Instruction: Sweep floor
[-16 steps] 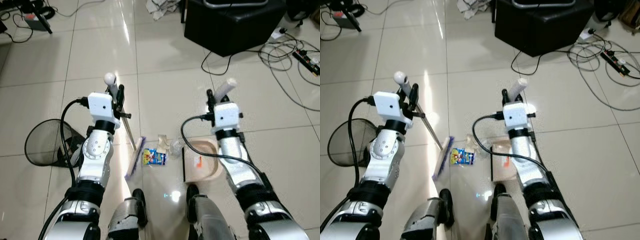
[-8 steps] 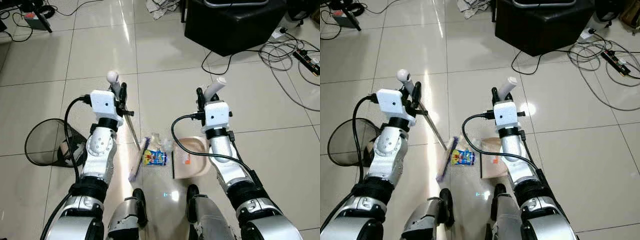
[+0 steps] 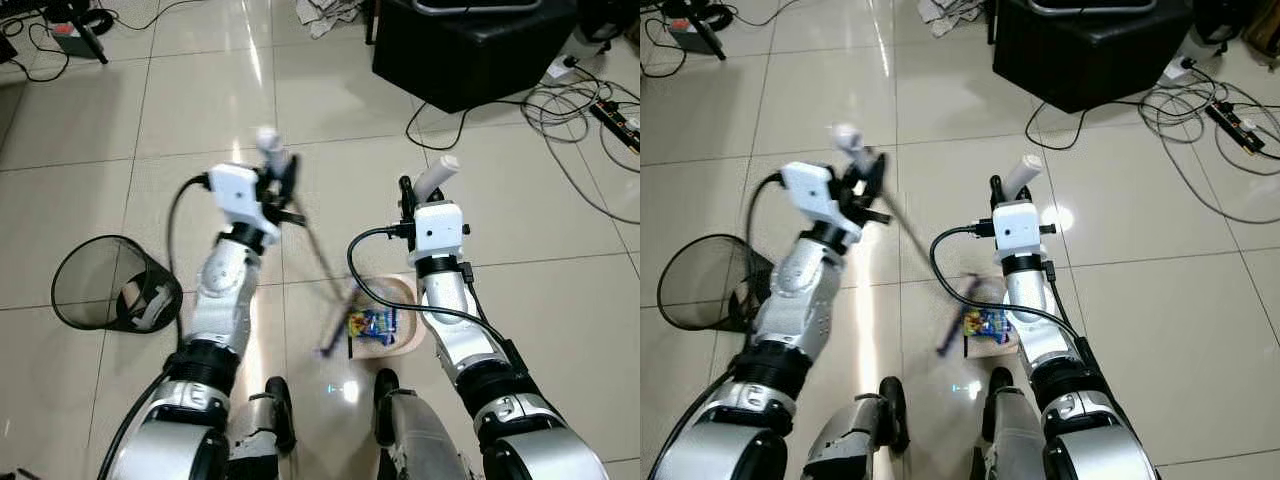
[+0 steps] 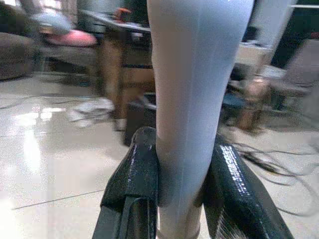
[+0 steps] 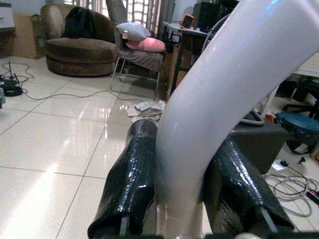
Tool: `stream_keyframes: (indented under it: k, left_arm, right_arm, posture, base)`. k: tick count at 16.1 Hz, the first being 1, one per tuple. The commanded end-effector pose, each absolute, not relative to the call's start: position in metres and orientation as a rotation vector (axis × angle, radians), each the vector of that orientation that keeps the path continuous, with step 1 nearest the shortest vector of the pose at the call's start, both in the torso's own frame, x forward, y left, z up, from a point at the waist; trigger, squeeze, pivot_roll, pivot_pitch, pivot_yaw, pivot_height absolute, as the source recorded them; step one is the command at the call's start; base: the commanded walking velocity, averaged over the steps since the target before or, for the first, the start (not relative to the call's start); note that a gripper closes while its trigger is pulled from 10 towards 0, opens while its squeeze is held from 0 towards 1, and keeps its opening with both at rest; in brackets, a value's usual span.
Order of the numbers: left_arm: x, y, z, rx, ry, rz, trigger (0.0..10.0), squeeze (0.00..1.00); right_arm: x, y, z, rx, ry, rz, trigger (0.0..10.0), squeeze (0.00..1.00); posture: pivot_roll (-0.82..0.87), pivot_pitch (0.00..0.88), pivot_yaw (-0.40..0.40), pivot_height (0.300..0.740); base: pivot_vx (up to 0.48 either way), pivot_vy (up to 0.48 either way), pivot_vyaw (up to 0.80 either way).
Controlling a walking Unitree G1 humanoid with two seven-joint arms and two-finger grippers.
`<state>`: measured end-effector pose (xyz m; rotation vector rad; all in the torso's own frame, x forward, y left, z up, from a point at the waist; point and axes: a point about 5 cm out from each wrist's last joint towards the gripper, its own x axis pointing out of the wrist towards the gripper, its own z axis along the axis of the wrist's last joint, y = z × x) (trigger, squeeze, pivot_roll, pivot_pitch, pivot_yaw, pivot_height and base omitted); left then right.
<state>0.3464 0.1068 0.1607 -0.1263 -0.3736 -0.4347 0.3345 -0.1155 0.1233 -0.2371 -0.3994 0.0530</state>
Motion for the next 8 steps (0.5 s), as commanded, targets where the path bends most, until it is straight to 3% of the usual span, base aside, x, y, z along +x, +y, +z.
stream_keyframes:
  k: [1,3,6,7,8]
  left_arm:
    - [0.340,0.103,0.168,-0.109,-0.405,-0.565,10.0,0.00]
    - [0.341,0.110,0.172,-0.067,-0.414,-0.592,10.0,0.00]
    - [0.348,0.132,0.171,0.047,-0.411,-0.502,10.0,0.00]
    - [0.352,0.151,0.170,0.134,-0.406,-0.409,10.0,0.00]
    - [0.352,0.151,0.170,0.134,-0.406,-0.409,10.0,0.00]
  right_arm:
    - [0.332,-0.115,0.119,-0.230,-0.390,0.060,10.0,0.00]
    - [0.333,-0.116,0.118,-0.234,-0.388,0.059,10.0,0.00]
    - [0.333,-0.119,0.119,-0.234,-0.392,0.055,10.0,0.00]
    - [0.332,-0.122,0.121,-0.223,-0.398,0.050,10.0,0.00]
    - [0.332,-0.122,0.121,-0.223,-0.398,0.050,10.0,0.00]
  posture:
    - [0.04,0.332,0.055,0.740]
    - [0.04,0.325,0.054,0.740]
    - [0.04,0.318,0.057,0.740]
    - [0.03,0.305,0.061,0.740]
    - [0.03,0.305,0.061,0.740]
  base:
    - [0.000,0.000,0.00]
    - [0.000,0.000,0.00]
    - [0.000,0.000,0.00]
    - [0.000,0.000,0.00]
    - [0.000,0.000,0.00]
